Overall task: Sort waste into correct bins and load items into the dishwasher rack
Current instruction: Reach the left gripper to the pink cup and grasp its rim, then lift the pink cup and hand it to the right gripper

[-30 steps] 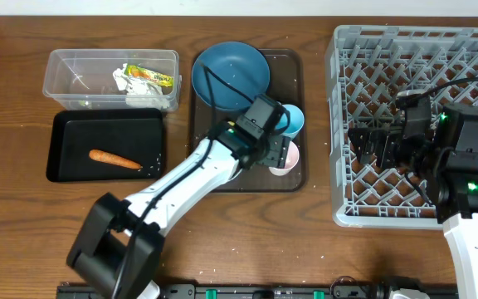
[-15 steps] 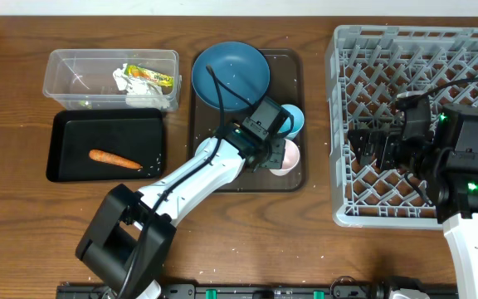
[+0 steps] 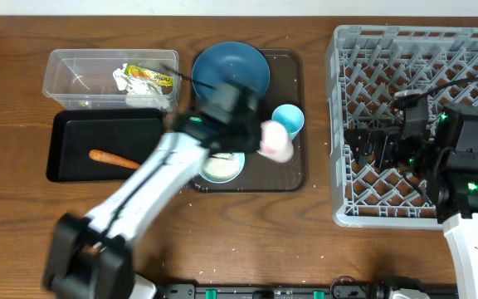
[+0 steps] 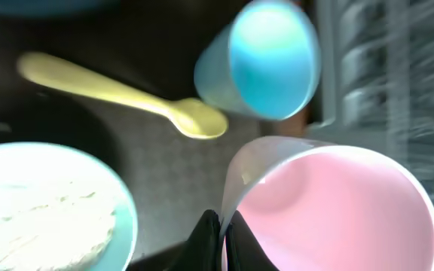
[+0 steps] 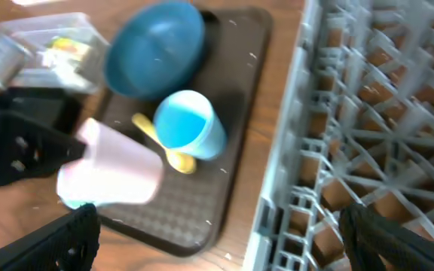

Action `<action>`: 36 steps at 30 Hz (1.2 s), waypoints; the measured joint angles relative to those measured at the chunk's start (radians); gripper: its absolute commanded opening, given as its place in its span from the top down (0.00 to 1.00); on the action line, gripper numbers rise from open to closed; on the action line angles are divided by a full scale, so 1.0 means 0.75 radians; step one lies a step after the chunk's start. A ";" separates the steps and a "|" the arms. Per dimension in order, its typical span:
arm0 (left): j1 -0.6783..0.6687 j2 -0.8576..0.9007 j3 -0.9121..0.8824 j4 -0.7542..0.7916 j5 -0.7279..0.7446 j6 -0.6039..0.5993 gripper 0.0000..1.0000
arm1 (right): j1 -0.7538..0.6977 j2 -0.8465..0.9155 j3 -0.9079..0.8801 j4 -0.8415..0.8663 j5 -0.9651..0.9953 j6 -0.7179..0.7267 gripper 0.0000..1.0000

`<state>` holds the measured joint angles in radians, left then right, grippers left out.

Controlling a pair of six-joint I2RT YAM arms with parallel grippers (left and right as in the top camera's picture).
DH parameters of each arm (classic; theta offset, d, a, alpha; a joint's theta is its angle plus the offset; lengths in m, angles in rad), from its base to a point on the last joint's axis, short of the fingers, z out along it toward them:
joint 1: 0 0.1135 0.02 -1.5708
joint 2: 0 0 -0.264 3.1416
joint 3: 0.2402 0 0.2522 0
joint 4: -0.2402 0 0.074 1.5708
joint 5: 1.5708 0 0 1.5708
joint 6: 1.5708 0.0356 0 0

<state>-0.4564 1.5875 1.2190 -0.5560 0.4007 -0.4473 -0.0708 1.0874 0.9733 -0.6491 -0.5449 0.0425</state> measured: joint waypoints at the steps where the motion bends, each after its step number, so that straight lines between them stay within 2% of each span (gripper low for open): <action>1: 0.043 -0.031 0.001 -0.002 0.050 -0.002 0.94 | 0.000 0.000 0.000 0.027 -0.044 0.001 0.01; 4: 0.201 -0.097 0.003 0.024 0.270 -0.002 0.94 | 0.004 0.000 0.000 0.122 -0.182 0.004 0.01; 9: 0.356 -0.094 0.003 0.135 0.674 -0.019 0.94 | 0.065 0.001 0.001 0.327 -0.399 0.007 0.01; 14: 0.422 -0.094 0.004 0.302 1.022 -0.079 0.94 | 0.200 0.001 0.002 0.493 -0.516 0.007 0.01; 19: 0.425 -0.094 0.004 0.504 1.287 -0.170 0.94 | 0.342 0.021 0.002 0.619 -0.563 -0.002 0.01; 24: 0.424 -0.094 0.004 0.520 1.432 -0.218 0.94 | 0.441 0.096 0.003 0.774 -0.580 -0.004 0.03; 26: 0.423 -0.094 0.004 0.522 1.463 -0.229 0.94 | 0.466 0.128 0.003 0.835 -0.585 -0.005 0.09; 30: 0.421 -0.094 0.004 0.524 1.493 -0.238 0.93 | 0.504 0.165 0.003 0.924 -0.591 -0.003 0.25; 34: 0.421 -0.094 0.004 0.524 1.497 -0.242 0.93 | 0.510 0.173 0.003 0.959 -0.601 0.008 0.31; 36: 0.421 -0.094 0.004 0.524 1.497 -0.242 0.93 | 0.510 0.173 0.003 0.970 -0.602 0.007 0.37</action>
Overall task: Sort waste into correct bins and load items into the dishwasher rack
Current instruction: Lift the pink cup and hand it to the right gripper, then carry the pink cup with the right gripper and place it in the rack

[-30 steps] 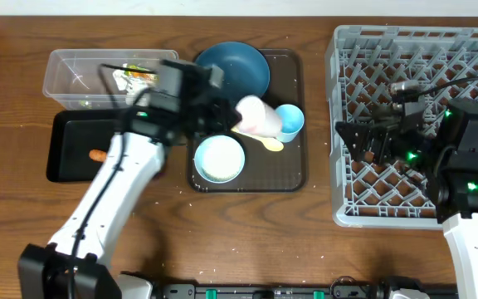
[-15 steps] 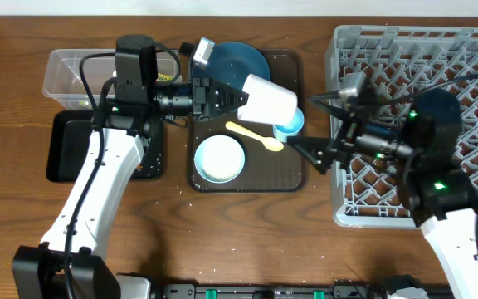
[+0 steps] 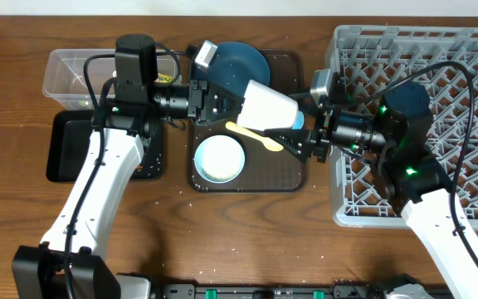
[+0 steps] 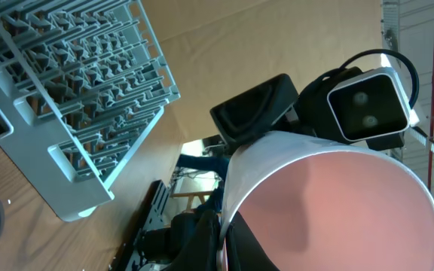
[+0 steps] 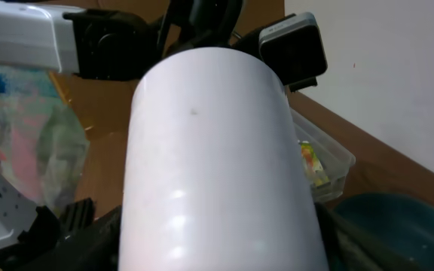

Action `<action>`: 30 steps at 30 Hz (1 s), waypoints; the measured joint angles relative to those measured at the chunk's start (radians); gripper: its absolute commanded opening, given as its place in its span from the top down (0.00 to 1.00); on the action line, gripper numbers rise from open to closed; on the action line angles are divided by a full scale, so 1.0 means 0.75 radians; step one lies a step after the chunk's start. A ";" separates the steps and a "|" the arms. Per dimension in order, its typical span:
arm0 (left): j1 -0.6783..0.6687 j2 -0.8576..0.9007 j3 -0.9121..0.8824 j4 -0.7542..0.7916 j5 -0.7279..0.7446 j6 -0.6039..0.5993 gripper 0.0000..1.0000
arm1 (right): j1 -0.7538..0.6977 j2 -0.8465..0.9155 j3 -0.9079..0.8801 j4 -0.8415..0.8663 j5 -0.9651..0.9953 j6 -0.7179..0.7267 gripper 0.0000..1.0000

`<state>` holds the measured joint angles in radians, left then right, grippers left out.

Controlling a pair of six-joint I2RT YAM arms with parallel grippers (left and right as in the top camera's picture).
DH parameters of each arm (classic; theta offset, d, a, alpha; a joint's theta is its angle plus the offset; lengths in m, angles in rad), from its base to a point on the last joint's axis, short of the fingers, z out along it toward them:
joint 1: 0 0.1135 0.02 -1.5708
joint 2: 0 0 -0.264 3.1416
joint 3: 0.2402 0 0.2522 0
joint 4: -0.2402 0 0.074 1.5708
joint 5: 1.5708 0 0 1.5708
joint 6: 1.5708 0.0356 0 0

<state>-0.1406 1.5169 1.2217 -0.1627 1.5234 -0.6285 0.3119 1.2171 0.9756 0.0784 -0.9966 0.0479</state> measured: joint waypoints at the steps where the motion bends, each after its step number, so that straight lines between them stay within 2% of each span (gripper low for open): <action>1: 0.001 0.000 0.000 0.000 0.000 0.000 0.91 | 0.000 0.000 0.000 0.008 -0.001 0.002 0.39; 5: 0.000 0.000 -0.003 0.006 0.006 0.007 0.71 | 0.000 0.000 0.000 0.039 0.000 0.007 0.48; 7: -0.001 0.000 -0.006 0.003 0.010 0.006 0.65 | 0.000 0.000 0.000 0.048 0.002 0.012 0.50; 9: -0.001 0.000 -0.007 0.004 0.011 0.011 0.64 | -0.003 0.001 0.000 0.065 0.001 0.016 0.51; 13: -0.001 0.000 -0.007 0.004 0.001 0.035 0.61 | -0.034 0.001 0.000 0.096 -0.004 0.073 0.63; 18: -0.001 0.000 -0.007 -0.005 -0.100 0.102 0.61 | -0.201 0.001 0.000 0.076 0.029 0.212 0.60; 20: -0.001 -0.001 -0.007 -0.054 -0.194 0.151 0.61 | -0.276 0.001 0.000 0.063 0.064 0.258 0.57; 23: -0.002 0.000 -0.008 -0.189 -0.448 0.209 0.61 | -0.370 0.001 0.006 -0.026 0.129 0.304 0.57; 27: -0.012 0.000 -0.011 -0.361 -0.892 0.242 0.61 | -0.446 0.001 0.053 -0.272 0.261 0.315 0.59; 30: -0.030 0.000 -0.016 -0.424 -1.145 0.251 0.61 | -0.461 0.001 0.119 -0.494 0.429 0.293 0.60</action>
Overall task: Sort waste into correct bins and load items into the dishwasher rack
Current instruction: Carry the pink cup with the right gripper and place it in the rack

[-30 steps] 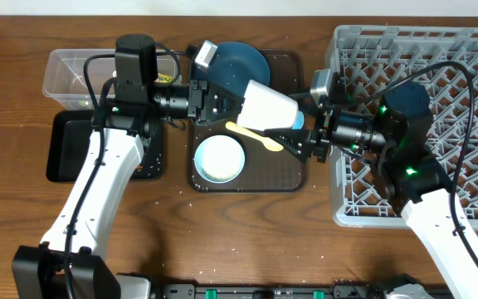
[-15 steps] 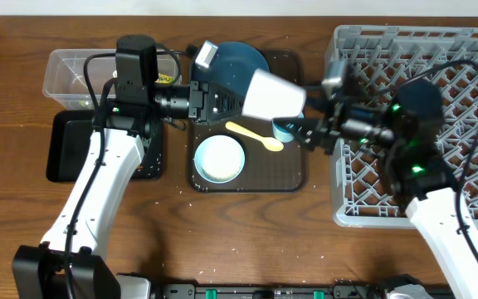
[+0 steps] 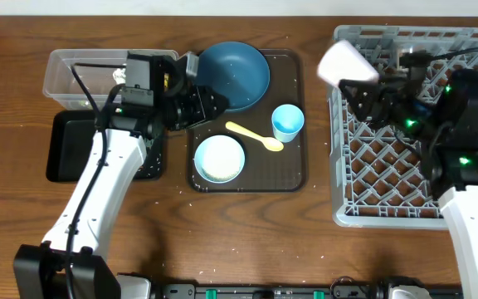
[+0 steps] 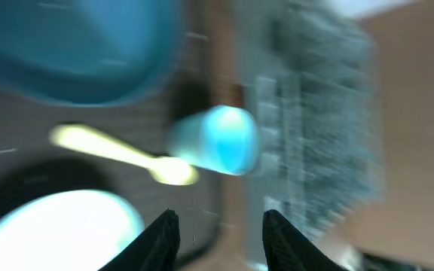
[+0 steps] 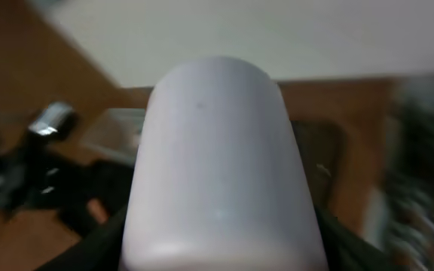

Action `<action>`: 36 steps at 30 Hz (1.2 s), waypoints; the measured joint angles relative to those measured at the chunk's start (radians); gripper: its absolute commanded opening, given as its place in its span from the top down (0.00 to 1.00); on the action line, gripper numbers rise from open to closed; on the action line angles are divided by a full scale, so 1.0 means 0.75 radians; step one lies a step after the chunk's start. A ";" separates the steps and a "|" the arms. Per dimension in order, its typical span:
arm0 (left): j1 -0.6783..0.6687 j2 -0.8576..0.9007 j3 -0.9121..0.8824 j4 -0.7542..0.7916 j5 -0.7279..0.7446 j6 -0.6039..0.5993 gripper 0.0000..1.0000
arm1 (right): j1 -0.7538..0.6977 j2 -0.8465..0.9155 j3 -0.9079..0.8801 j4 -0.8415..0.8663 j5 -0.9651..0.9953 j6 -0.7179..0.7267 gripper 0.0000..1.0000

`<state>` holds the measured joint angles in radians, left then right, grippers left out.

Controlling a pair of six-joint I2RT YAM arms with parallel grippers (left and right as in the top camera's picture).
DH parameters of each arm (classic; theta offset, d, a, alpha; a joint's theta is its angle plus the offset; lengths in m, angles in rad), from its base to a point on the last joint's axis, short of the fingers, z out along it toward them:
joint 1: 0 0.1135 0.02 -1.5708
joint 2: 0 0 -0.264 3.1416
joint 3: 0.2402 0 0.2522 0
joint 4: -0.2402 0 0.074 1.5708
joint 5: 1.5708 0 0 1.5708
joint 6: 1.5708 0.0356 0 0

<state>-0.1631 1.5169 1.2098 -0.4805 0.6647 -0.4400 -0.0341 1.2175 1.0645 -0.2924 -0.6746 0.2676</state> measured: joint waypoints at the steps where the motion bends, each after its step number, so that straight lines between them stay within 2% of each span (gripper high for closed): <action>1: -0.011 0.000 -0.002 -0.015 -0.073 0.001 0.61 | 0.000 0.001 0.026 -0.070 0.072 -0.012 0.61; 9: -0.105 0.030 -0.006 -0.080 -0.392 0.006 0.61 | 0.000 0.007 0.268 -0.473 0.575 -0.046 0.63; 14: -0.138 0.053 -0.006 -0.117 -0.512 0.016 0.61 | 0.000 0.069 0.318 -0.578 0.776 -0.055 0.62; 26: -0.143 0.063 -0.006 -0.134 -0.592 0.025 0.61 | 0.009 0.489 0.333 -0.764 0.828 -0.070 0.63; 36: -0.143 0.063 -0.006 -0.153 -0.616 0.025 0.61 | 0.062 0.568 0.410 -0.762 0.832 -0.100 0.67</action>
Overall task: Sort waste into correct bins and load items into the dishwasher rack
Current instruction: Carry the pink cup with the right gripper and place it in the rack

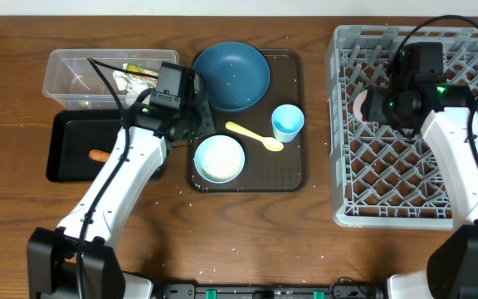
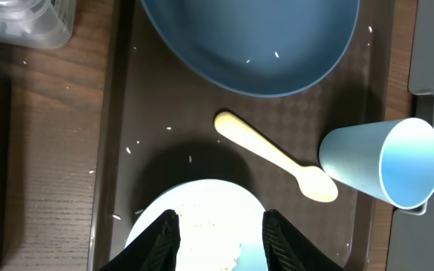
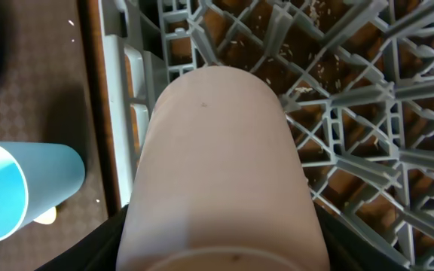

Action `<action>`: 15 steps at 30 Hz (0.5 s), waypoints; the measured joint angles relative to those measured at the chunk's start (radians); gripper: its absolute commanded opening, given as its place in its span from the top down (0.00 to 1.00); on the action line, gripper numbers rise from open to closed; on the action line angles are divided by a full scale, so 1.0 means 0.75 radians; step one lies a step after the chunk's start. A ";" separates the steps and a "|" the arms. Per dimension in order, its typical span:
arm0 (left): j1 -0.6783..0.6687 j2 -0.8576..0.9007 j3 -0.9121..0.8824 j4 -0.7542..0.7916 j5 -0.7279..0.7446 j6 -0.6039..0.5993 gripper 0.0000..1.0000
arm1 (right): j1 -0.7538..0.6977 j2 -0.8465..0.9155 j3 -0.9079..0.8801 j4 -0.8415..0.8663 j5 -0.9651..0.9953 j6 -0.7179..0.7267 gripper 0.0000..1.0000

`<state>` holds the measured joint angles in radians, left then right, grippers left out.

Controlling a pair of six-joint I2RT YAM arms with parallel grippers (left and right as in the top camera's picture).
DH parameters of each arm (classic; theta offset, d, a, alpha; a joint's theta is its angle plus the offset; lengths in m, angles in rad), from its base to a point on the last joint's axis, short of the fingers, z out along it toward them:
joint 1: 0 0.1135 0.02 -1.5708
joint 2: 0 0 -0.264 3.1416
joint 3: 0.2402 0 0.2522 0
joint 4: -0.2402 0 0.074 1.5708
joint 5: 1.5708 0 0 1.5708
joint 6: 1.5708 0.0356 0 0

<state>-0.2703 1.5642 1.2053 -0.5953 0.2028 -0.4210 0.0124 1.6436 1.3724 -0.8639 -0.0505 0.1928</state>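
My right gripper (image 3: 221,252) is shut on a pink cup (image 3: 221,165), which lies on its side low over the left edge of the grey dishwasher rack (image 3: 353,113). In the overhead view only a sliver of the pink cup (image 1: 359,104) shows beside the right gripper (image 1: 380,106). My left gripper (image 2: 221,241) is open, holding nothing, above a pale plate of rice (image 2: 202,226) on the brown tray (image 1: 293,178). Also on that tray are a blue bowl (image 2: 247,38), a yellow spoon (image 2: 277,158) and a blue cup (image 2: 386,162) on its side.
A clear plastic bin (image 1: 81,79) holding wrappers stands at the back left. In front of it lies a black tray (image 1: 73,137) with a carrot (image 1: 98,154). The rack (image 1: 471,124) fills the right side of the table.
My right gripper has brought the pink cup from high at the rack's back left corner down to the rack's left edge. The left gripper, still open, now points down at the rice plate.
My left gripper held the pink cup over the brown tray. Then both grippers were at the cup between tray and rack. After that the right gripper alone held it by the rack's corner and the left was open by the tray. Now the cup is low over the rack.
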 measured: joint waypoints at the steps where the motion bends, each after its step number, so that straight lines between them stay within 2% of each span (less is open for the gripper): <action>1: 0.000 0.001 0.000 0.000 -0.001 0.000 0.61 | 0.003 0.003 0.003 0.003 -0.001 0.000 0.67; 15: 0.000 0.001 0.000 -0.003 0.000 0.000 0.61 | 0.015 0.051 0.079 -0.230 -0.027 -0.067 0.62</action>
<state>-0.2703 1.5646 1.2053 -0.5972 0.2028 -0.4210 0.0238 1.6821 1.4315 -1.0363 -0.0708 0.1429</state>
